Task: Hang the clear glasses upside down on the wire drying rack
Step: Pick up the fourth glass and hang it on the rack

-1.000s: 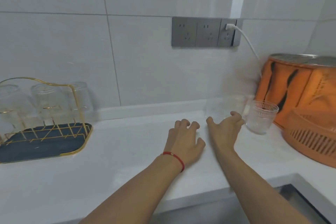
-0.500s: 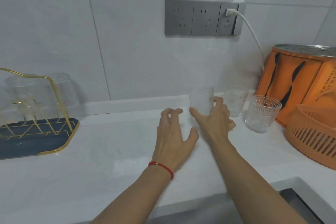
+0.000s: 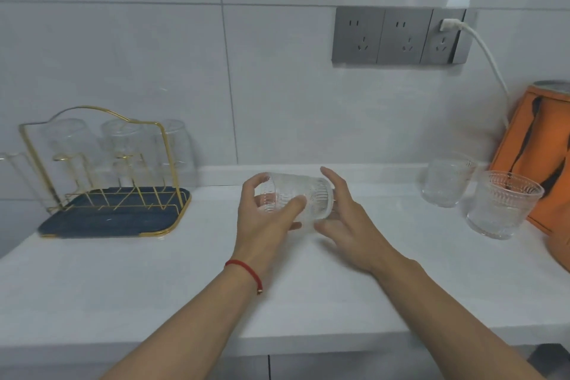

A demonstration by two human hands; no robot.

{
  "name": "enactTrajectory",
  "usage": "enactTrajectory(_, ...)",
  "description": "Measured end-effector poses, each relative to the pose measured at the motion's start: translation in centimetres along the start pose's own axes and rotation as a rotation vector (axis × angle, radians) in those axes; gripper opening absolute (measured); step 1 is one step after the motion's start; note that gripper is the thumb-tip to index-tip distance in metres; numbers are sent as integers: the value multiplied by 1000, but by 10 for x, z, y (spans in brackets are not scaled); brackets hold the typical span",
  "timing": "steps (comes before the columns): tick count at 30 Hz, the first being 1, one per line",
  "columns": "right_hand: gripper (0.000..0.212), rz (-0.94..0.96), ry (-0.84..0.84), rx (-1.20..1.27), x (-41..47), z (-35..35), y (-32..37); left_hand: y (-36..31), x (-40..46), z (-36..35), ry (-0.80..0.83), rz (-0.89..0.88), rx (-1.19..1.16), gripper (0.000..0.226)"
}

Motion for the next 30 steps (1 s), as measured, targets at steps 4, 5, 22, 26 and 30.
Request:
enactTrajectory(4,52,-145,-61,305,4,-29,16,-4,-4,33,52,-93,70,68)
enactTrajectory(5,51,-165,-80,368,6,-38,21,-5,-5,41,81,-115,83,68)
enactTrajectory(22,55,145,-56,338,56,-166,185,22,-9,262,-96,-213,1251,45)
enactTrajectory(26,59,239,-48,88,100,-219,224,32,-4,257,18,-217,1348,56)
enactTrajectory(30,64,270,20,-128,145,-273,242,36,-2,257,40,-204,1392,56)
Point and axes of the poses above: each hand's wrist, its own x-axis towards the middle knuckle, its own z-axis out of the back of the hand, y = z × x, the point moved 1 cm from there along x, towards the middle knuckle, and after that the axes turned 9 degrees about x, right-handed, at the moved point
